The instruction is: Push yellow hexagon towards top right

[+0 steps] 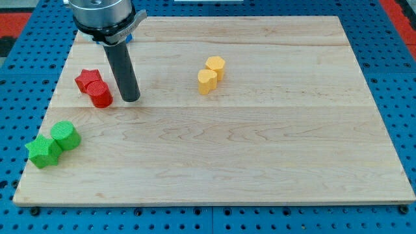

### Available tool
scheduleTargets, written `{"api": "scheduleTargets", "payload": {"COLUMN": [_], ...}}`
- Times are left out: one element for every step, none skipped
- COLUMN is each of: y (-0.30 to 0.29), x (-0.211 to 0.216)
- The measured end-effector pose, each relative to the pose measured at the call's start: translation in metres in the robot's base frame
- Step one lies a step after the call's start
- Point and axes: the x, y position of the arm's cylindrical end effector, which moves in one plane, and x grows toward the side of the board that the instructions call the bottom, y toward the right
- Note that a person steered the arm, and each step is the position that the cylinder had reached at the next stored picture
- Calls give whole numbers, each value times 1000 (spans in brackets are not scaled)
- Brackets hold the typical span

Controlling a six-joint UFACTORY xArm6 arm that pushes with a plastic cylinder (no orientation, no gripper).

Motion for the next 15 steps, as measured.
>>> {"api": "scheduleTargets", "payload": {"y": [0, 0, -2, -1, 7, 7, 10, 12, 24, 37, 54, 74, 113, 114, 138], "x": [0, 1, 1, 1, 1, 1, 0, -19, -21, -21, -21, -17, -16, -16, -38]}}
